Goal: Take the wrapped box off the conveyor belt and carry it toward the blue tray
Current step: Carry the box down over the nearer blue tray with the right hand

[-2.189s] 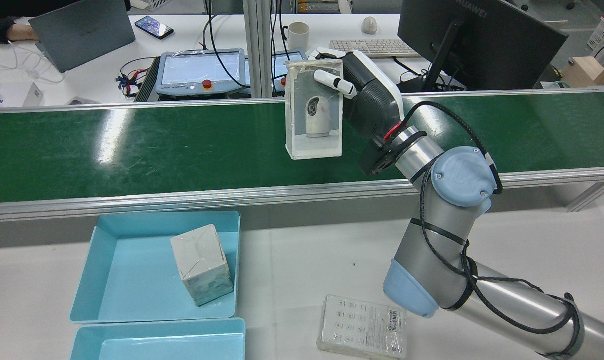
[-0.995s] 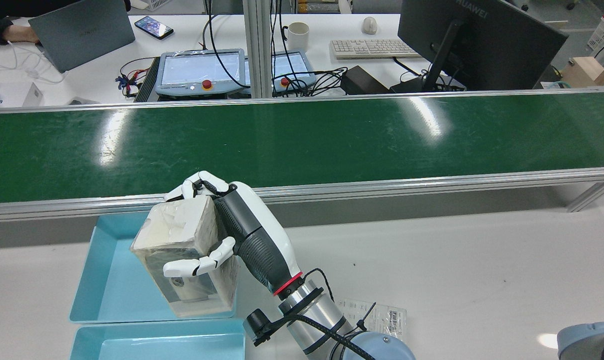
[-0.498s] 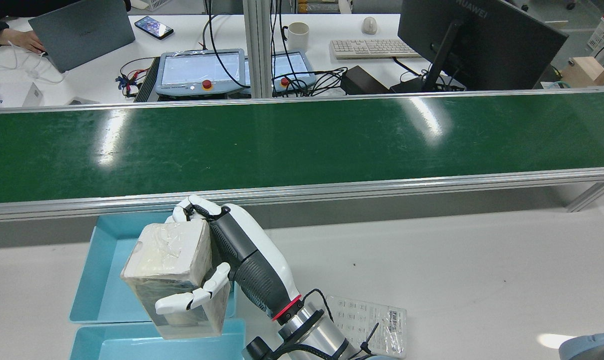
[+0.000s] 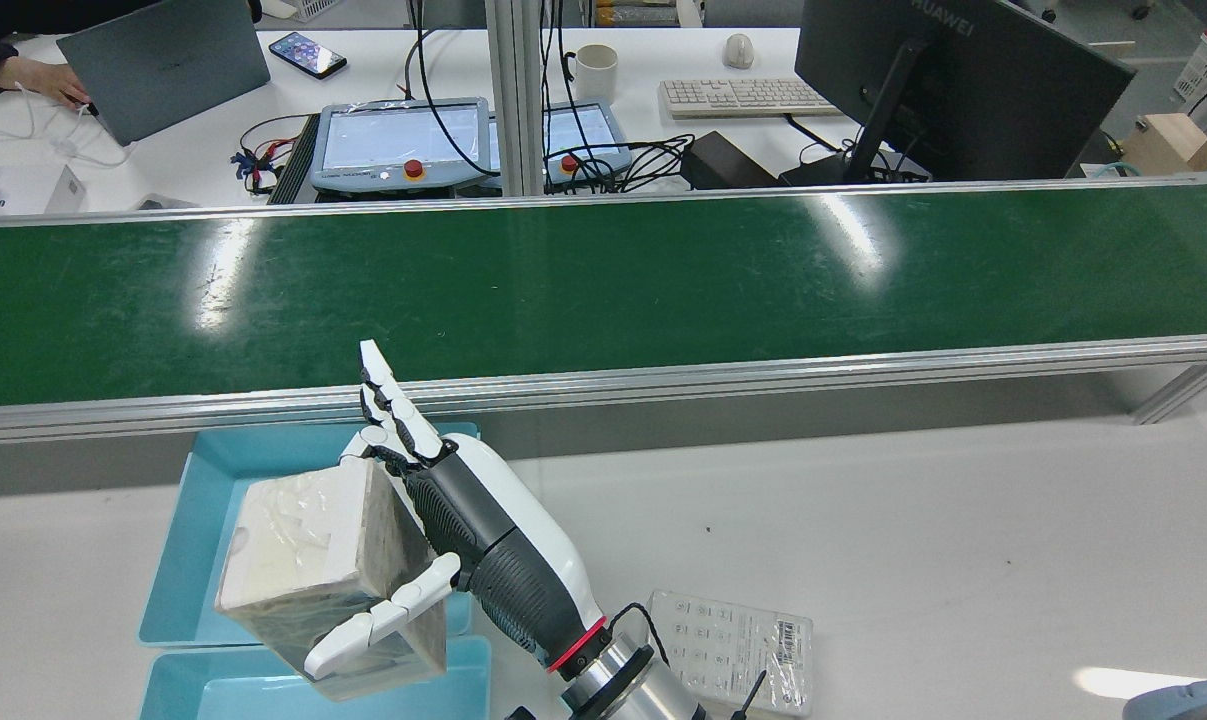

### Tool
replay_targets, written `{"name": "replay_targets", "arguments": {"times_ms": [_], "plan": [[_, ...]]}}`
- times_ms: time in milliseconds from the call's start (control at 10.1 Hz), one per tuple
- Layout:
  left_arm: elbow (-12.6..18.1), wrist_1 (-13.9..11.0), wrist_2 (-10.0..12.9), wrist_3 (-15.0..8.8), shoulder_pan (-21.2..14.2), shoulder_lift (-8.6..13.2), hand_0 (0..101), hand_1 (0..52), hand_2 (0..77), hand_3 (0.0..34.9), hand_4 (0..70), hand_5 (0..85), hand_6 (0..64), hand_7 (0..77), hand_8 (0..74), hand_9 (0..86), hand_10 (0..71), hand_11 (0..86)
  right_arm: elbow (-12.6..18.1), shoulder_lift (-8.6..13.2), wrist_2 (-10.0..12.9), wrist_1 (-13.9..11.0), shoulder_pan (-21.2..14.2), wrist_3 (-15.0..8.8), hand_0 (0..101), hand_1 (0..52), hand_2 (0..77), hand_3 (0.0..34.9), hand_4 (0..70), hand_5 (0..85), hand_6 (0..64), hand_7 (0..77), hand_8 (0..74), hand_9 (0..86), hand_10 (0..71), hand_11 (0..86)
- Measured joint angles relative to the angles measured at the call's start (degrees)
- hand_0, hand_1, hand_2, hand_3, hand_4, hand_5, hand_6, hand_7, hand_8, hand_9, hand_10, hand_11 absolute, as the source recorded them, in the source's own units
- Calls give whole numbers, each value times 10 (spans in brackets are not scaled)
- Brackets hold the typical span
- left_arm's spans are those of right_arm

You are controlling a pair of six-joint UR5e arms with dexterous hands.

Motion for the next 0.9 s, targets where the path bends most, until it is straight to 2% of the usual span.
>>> {"name": "replay_targets", "arguments": {"times_ms": [100, 199, 299, 398, 498, 597, 796, 896], "plan": [[0, 0, 0, 0, 0, 0, 0, 0, 5, 0, 0, 11, 0, 0, 0, 0, 0, 0, 3, -3, 0, 0, 0, 1, 440, 60, 82, 214, 0, 0, 0, 11, 0, 11, 5, 11], [0, 0, 0, 0, 0, 0, 0, 0, 5, 0, 0, 11, 0, 0, 0, 0, 0, 0, 8, -7, 0, -1, 0, 1, 440, 60, 82, 214, 0, 0, 0, 11, 0, 11, 5, 11], [0, 0, 0, 0, 0, 0, 0, 0, 5, 0, 0, 11, 0, 0, 0, 0, 0, 0, 14, -12, 0, -1, 0, 2, 457, 104, 87, 277, 0, 0, 0, 0, 0, 11, 0, 5], [0, 0, 0, 0, 0, 0, 0, 0, 11, 0, 0, 11, 0, 5, 0, 0, 0, 0, 22, -19, 0, -2, 3, 2, 458, 131, 87, 309, 0, 0, 0, 0, 0, 11, 0, 5], [0, 0, 0, 0, 0, 0, 0, 0, 5, 0, 0, 11, 0, 0, 0, 0, 0, 0, 35, -27, -2, -15, 11, 2, 458, 131, 87, 309, 0, 0, 0, 0, 0, 11, 0, 5], [0, 0, 0, 0, 0, 0, 0, 0, 5, 0, 0, 11, 0, 0, 0, 0, 5, 0, 56, -32, -12, -49, 26, 2, 461, 125, 104, 308, 0, 0, 0, 33, 0, 11, 0, 5], [0, 0, 0, 0, 0, 0, 0, 0, 5, 0, 0, 5, 0, 0, 0, 0, 0, 0, 105, -38, -55, -144, 81, 6, 463, 120, 104, 306, 0, 0, 0, 49, 0, 11, 0, 11], [0, 0, 0, 0, 0, 0, 0, 0, 5, 0, 0, 5, 0, 0, 0, 0, 0, 0, 125, -43, -83, -189, 117, 24, 463, 120, 104, 306, 0, 0, 0, 49, 0, 11, 0, 11]]}}
